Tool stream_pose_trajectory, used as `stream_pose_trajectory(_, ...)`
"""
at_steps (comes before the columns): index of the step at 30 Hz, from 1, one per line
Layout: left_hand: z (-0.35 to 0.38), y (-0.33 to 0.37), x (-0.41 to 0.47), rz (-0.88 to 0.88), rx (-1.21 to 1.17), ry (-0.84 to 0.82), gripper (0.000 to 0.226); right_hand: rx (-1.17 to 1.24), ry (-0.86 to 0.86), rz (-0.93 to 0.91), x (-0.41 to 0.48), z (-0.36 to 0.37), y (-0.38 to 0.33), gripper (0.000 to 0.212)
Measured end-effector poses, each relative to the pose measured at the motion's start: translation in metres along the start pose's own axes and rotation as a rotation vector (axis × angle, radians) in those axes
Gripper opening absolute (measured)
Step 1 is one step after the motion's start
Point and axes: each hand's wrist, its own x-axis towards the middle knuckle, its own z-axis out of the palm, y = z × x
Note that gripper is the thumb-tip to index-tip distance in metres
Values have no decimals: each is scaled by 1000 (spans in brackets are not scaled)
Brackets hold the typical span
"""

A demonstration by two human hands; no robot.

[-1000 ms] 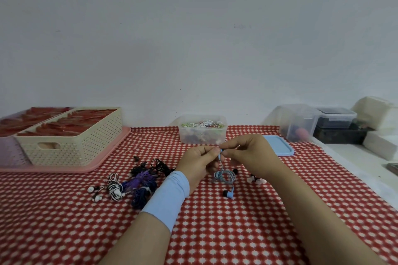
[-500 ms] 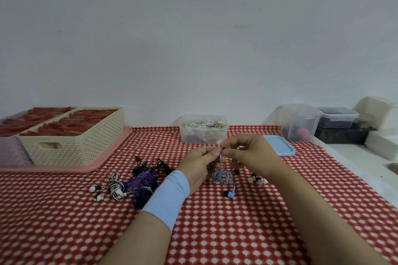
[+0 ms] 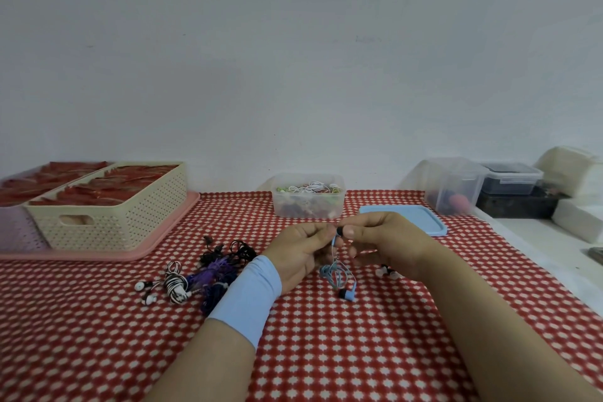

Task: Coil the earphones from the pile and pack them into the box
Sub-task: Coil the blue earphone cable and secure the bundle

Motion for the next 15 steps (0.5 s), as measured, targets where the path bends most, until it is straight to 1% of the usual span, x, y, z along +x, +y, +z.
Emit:
stream_pose_trajectory(5,-2,-1,-1,-6,15,-19,16,-54,-3,12,-2,3,-1,10)
stream_pose_trajectory(10,-1,-1,2,15,5,-11,19,56,-56,2,-1,1,1,9)
stream_pose_trajectory(13,0,0,1,14,4,-22,18,27,-37,-13,0,1,0,9)
stream_pose_trajectory(15,-1,0,2,15,1,1,16,-11,4,-41,1,3,0,7)
